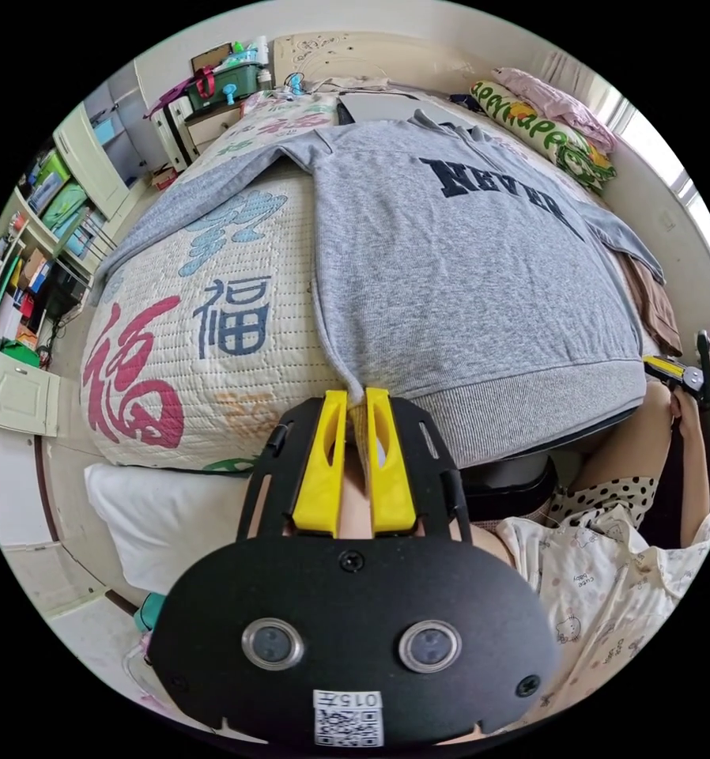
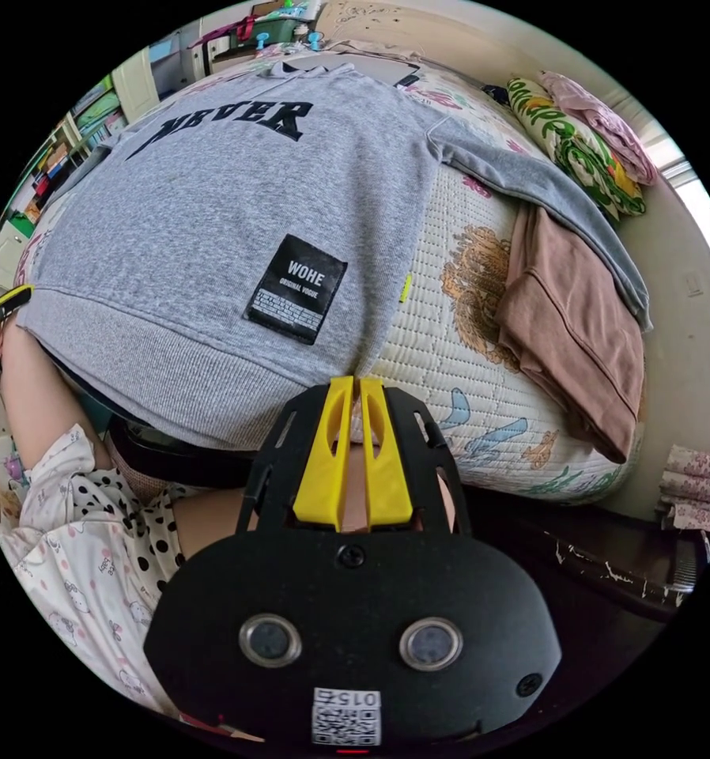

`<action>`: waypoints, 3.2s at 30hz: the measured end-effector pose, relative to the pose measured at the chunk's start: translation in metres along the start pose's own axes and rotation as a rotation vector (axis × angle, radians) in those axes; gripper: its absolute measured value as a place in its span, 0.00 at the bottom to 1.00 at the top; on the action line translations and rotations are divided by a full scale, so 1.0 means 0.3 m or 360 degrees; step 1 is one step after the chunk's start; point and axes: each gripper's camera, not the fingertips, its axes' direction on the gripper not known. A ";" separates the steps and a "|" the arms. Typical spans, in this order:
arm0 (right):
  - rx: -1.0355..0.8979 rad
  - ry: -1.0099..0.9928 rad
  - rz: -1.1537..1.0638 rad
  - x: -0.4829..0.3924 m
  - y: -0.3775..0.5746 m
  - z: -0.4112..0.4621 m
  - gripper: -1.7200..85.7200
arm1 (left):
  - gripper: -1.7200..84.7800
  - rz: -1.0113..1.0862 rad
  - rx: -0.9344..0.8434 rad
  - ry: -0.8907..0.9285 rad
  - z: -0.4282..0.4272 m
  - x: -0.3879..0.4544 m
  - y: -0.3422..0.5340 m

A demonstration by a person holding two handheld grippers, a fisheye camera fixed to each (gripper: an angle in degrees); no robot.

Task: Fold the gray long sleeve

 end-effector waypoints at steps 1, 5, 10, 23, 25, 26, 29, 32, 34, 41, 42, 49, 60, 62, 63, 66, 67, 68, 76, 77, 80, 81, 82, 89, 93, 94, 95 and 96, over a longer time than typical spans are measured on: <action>0.0002 -0.0017 0.0011 0.006 0.002 -0.002 0.02 | 0.06 0.0006 0.0005 -0.0004 -0.003 0.001 0.002; 0.0019 -0.0093 0.0035 0.034 0.026 -0.017 0.02 | 0.05 -0.0019 0.0074 0.0062 -0.038 -0.045 0.029; 0.0000 0.0005 -0.0038 -0.018 0.025 -0.016 0.02 | 0.05 0.0007 0.0044 0.0040 -0.035 -0.039 0.020; -0.0038 -0.0085 -0.0028 -0.059 0.006 -0.040 0.02 | 0.07 0.0127 -0.0061 -0.0128 -0.018 0.058 -0.043; -0.0036 -0.0120 -0.0008 -0.059 0.008 -0.048 0.02 | 0.07 0.0119 -0.0060 -0.0124 -0.022 0.057 -0.042; -0.0033 -0.0138 0.0003 -0.060 0.010 -0.054 0.02 | 0.07 0.0113 -0.0058 -0.0120 -0.025 0.055 -0.041; -0.0028 -0.0151 0.0015 -0.078 0.014 -0.069 0.02 | 0.07 0.0104 -0.0056 -0.0117 -0.031 0.054 -0.038; -0.0020 -0.0102 -0.0006 -0.119 0.020 -0.086 0.02 | 0.07 0.0110 -0.0046 -0.0136 -0.039 0.060 -0.030; -0.0015 -0.0058 -0.0035 -0.150 0.023 -0.098 0.02 | 0.07 0.0115 -0.0041 -0.0158 -0.043 0.066 -0.024; -0.0007 -0.0032 -0.0050 -0.221 0.032 -0.150 0.02 | 0.07 0.0160 -0.0066 -0.0230 -0.049 0.085 -0.021; -0.0005 -0.0043 -0.0046 -0.227 0.034 -0.161 0.03 | 0.07 0.0150 -0.0063 -0.0211 -0.053 0.074 -0.017; 0.0010 -0.0103 -0.0024 -0.264 0.042 -0.235 0.03 | 0.08 -0.0029 0.0059 0.0041 -0.106 -0.062 0.045; 0.0002 -0.0157 0.0023 -0.339 0.031 -0.395 0.03 | 0.10 -0.0009 -0.0009 -0.0050 -0.095 -0.058 0.053; 0.0002 -0.0155 0.0020 -0.352 0.028 -0.424 0.03 | 0.10 0.0016 -0.0028 -0.0086 -0.092 -0.040 0.046; 0.0002 -0.0157 0.0019 -0.359 0.027 -0.445 0.03 | 0.10 0.0025 -0.0030 -0.0107 -0.094 -0.034 0.047; 0.0000 -0.0149 0.0013 -0.381 0.022 -0.499 0.03 | 0.10 0.0032 -0.0021 -0.0121 -0.102 -0.032 0.058; 0.0000 -0.0146 0.0011 -0.385 0.021 -0.511 0.03 | 0.10 0.0033 -0.0020 -0.0120 -0.104 -0.033 0.060; 0.0000 -0.0141 0.0010 -0.393 0.018 -0.534 0.03 | 0.10 0.0034 -0.0018 -0.0115 -0.107 -0.037 0.064; -0.0001 -0.0163 0.0022 -0.413 0.001 -0.706 0.03 | 0.12 -0.0045 0.0056 -0.0091 -0.150 -0.093 0.123; -0.0001 -0.0167 0.0024 -0.413 -0.003 -0.735 0.03 | 0.12 -0.0053 0.0063 -0.0074 -0.156 -0.102 0.130; 0.0003 -0.0186 0.0032 -0.408 -0.011 -0.813 0.03 | 0.14 -0.0080 0.0061 -0.0046 -0.171 -0.127 0.144; 0.0004 -0.0199 0.0037 -0.403 -0.014 -0.846 0.03 | 0.14 -0.0106 0.0067 -0.0034 -0.179 -0.142 0.149; 0.0005 -0.0207 0.0039 -0.400 -0.015 -0.862 0.03 | 0.14 -0.0113 0.0071 -0.0021 -0.183 -0.149 0.152; 0.0014 -0.0414 0.0136 -0.306 -0.040 -1.063 0.06 | 0.14 -0.0183 0.0076 0.0196 -0.270 -0.219 0.201; 0.0007 -0.0548 0.0195 -0.237 -0.066 -1.177 0.07 | 0.14 -0.0122 0.0231 0.0227 -0.401 -0.175 0.233; 0.0005 -0.0563 0.0202 -0.227 -0.071 -1.193 0.08 | 0.14 -0.0094 0.0266 0.0243 -0.420 -0.157 0.230; -0.0001 -0.0586 0.0220 -0.208 -0.080 -1.226 0.08 | 0.14 -0.0026 0.0326 0.0268 -0.452 -0.111 0.215; -0.0004 -0.0609 0.0239 -0.188 -0.090 -1.258 0.08 | 0.14 0.0047 0.0370 0.0271 -0.476 -0.056 0.191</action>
